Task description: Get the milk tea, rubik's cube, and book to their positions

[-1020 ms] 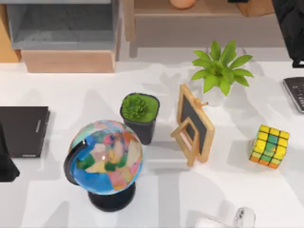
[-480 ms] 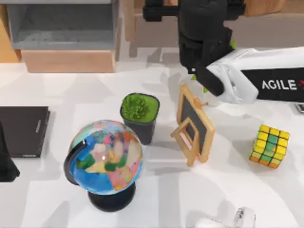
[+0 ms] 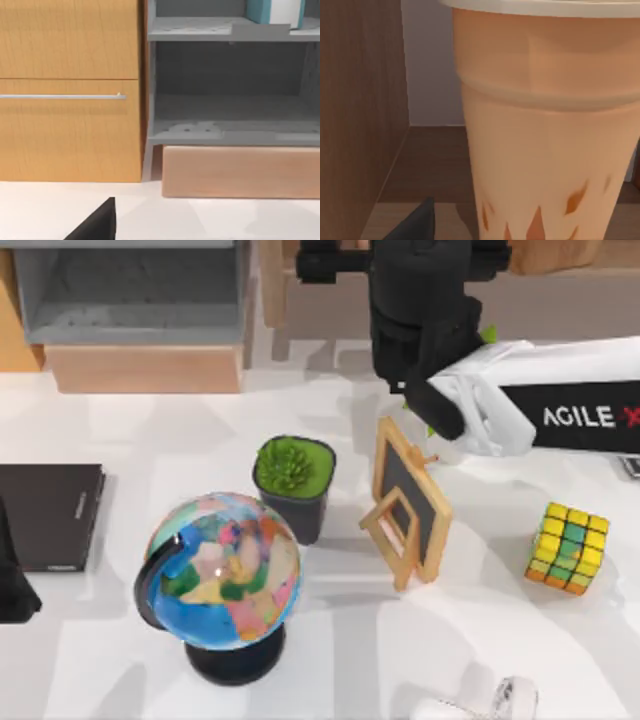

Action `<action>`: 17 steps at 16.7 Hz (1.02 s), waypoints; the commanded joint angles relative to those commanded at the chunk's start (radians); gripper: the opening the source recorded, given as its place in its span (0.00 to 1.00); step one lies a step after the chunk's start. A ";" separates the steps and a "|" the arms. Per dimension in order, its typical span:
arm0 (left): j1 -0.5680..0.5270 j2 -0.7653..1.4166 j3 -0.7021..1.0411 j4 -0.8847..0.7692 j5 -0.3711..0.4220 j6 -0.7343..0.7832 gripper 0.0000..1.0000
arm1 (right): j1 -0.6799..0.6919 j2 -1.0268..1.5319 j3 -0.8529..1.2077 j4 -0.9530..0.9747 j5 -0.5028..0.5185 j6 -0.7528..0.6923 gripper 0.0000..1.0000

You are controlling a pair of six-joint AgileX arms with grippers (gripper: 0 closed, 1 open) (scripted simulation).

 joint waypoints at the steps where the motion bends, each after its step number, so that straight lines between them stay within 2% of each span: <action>1: 0.000 0.000 0.000 0.000 0.000 0.000 1.00 | -0.007 0.012 0.021 -0.007 -0.008 0.000 1.00; 11: 0.000 0.000 0.000 0.000 0.000 0.000 1.00 | -0.090 0.215 0.362 -0.142 -0.087 -0.003 1.00; 17: 0.000 0.000 0.000 0.000 0.000 0.000 1.00 | -0.088 0.229 0.387 -0.153 -0.086 -0.003 1.00</action>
